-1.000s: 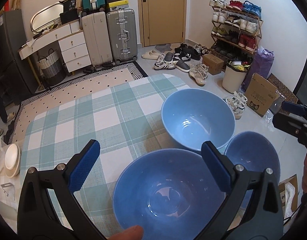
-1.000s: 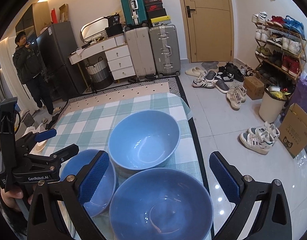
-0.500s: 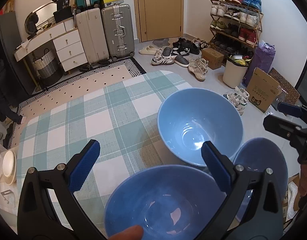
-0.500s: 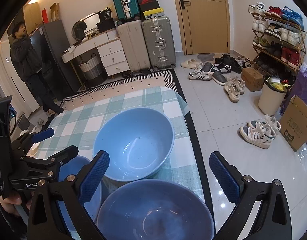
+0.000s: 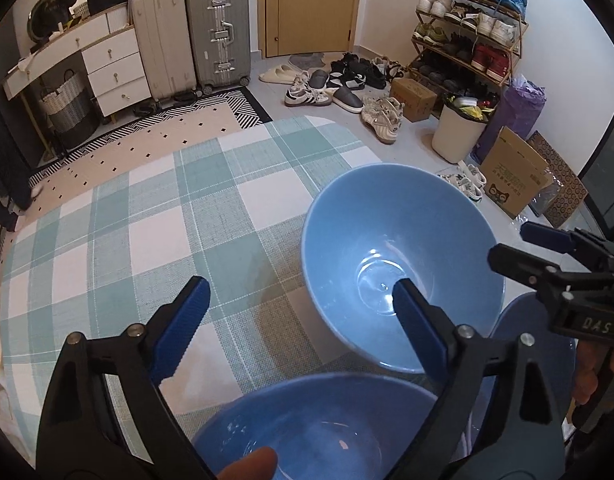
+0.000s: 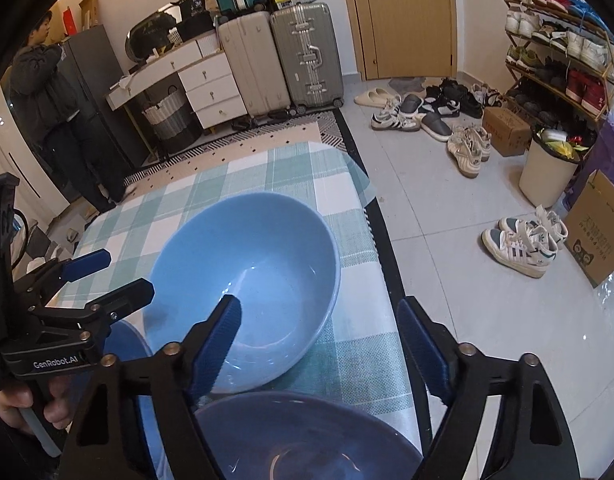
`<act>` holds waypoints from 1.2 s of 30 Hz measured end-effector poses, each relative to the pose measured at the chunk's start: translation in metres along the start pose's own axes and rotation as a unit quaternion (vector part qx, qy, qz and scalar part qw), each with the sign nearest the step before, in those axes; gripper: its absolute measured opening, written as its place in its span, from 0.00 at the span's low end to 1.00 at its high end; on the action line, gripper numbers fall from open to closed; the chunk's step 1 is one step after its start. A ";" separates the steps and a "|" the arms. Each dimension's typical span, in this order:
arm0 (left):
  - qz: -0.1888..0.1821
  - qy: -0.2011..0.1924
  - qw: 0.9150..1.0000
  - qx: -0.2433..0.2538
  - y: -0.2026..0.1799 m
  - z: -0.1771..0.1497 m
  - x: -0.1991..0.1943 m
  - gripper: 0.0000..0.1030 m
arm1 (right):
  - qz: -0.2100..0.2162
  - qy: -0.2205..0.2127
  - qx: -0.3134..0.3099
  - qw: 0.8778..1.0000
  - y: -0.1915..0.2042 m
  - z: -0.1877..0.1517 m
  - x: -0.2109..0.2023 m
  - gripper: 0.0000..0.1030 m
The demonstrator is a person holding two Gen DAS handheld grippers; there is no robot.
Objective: Organize plates and bowls
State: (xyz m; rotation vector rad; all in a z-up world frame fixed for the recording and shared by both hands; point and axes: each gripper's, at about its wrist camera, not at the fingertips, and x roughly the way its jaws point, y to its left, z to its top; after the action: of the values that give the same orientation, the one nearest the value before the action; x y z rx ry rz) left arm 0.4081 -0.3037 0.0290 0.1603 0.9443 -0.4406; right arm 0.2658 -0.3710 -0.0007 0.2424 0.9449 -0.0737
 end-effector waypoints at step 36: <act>0.008 0.042 0.998 0.041 -0.025 -0.009 0.036 0.18 | -0.022 0.016 -0.046 0.999 0.011 -0.010 0.030 0.24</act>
State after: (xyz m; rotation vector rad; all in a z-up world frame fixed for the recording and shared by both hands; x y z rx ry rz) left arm 0.4088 -0.3337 -0.0037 0.2616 1.0076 -0.4608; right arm 0.2771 -0.3566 -0.0287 0.1368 0.9830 -0.0671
